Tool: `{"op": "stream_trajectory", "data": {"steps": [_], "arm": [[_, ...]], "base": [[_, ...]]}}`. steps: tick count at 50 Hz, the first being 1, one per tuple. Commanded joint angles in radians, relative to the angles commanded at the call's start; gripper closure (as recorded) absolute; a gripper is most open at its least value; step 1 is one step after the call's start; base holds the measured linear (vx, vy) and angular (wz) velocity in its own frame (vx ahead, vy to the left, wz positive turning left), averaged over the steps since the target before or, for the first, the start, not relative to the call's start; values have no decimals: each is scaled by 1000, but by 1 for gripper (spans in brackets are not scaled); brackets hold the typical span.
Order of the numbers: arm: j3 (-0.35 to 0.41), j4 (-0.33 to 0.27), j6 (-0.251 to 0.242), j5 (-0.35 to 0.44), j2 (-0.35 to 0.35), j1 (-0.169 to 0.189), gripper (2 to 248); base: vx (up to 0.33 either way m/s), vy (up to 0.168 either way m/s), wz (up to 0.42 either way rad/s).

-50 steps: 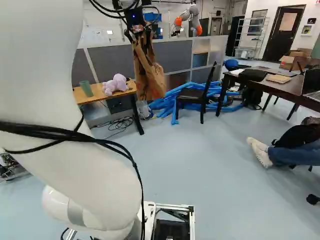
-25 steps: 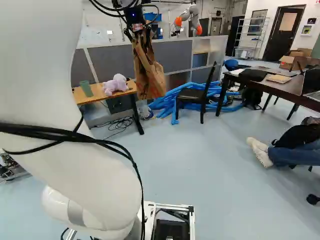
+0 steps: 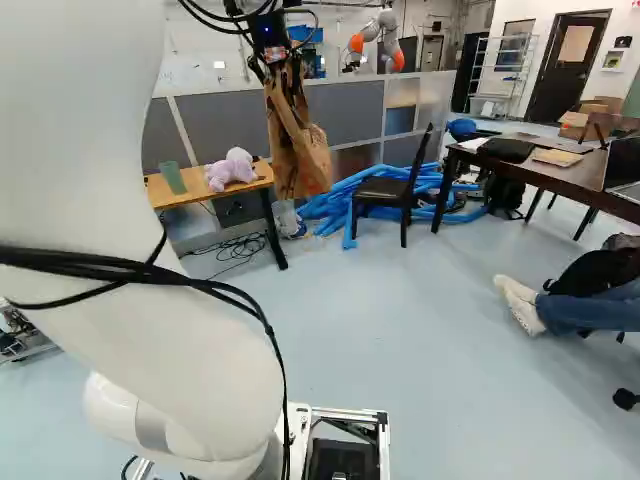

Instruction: Pick up the bag on the ground and place it on the table

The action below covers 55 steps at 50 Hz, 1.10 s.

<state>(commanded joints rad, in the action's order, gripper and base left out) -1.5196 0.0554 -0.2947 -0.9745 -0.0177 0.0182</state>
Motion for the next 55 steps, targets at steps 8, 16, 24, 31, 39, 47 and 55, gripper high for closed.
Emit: {"op": "stream_trajectory", "data": {"steps": [8,16,24,31,39,47,55], "arm": [[0,0,0,0,0,0,229],[0,0,0,0,0,0,229],[0,0,0,0,0,0,229],[0,0,0,0,0,0,229],[0,0,0,0,0,0,229],[0,0,0,0,0,0,229],[0,0,0,0,0,0,229]], "base": [[71,1,-20],[142,41,-22],[165,61,-35],[146,91,-37],[130,87,-23],[129,88,-20],[132,88,-18]]}}
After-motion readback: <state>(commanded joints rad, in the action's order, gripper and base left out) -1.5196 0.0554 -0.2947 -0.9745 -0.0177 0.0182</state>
